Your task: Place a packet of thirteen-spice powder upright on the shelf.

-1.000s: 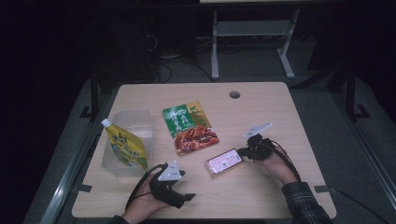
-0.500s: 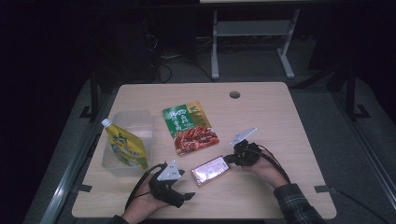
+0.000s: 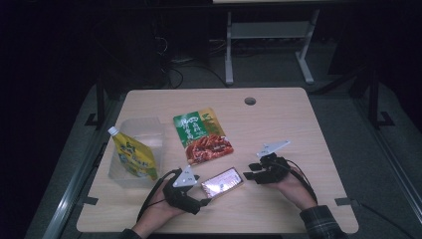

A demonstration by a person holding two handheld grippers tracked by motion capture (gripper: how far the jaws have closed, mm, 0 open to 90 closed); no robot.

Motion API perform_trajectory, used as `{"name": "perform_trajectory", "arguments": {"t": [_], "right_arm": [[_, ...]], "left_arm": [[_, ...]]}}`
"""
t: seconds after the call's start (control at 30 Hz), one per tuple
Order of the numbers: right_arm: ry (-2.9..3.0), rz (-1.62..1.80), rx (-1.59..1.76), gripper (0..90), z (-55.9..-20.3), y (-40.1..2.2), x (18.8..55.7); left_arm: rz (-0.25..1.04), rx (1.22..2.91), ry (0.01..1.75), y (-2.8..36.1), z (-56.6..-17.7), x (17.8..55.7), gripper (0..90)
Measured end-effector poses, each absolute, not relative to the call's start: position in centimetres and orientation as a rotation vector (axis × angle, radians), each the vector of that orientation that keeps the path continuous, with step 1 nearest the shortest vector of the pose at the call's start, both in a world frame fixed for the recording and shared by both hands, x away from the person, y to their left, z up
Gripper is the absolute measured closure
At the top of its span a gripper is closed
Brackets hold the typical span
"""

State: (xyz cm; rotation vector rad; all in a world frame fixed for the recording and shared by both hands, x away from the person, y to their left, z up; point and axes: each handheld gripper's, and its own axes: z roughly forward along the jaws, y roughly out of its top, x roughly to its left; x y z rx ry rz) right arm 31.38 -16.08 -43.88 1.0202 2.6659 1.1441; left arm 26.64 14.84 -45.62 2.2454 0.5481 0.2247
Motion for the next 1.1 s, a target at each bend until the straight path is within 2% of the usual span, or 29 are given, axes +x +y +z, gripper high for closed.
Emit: {"name": "perform_trajectory", "arguments": {"t": [0.17,0.37,0.5,0.57,0.87,0.9,0.97,1.1], "right_arm": [[2.620,1.182,1.069,45.6,-44.1,-17.7,29.6],[2.599,1.160,1.122,41.2,-44.6,-18.9,28.0],[2.600,1.142,1.139,40.9,-44.8,-19.3,27.6],[2.599,1.141,1.139,40.7,-44.7,-19.3,27.6],[2.592,1.132,1.102,40.7,-44.6,-18.8,27.6],[2.591,1.133,1.090,41.6,-44.5,-18.7,27.6],[2.579,1.137,1.063,49.4,-44.3,-18.4,27.5],[2.547,1.169,1.026,72.2,-43.5,-17.8,27.4]], "left_arm": [[0.207,2.246,0.562,13.9,-45.8,27.1,14.6],[0.203,2.289,0.547,13.3,-46.5,27.4,20.1],[0.210,2.309,0.538,13.2,-46.6,27.2,24.4],[0.218,2.306,0.539,13.2,-46.7,27.1,30.7],[0.214,2.326,0.550,13.3,-46.3,27.0,31.9],[0.209,2.323,0.549,13.3,-46.1,26.9,32.0],[0.193,2.323,0.539,13.4,-45.8,26.9,32.1],[0.166,2.318,0.512,13.5,-45.4,26.6,32.2]]}}
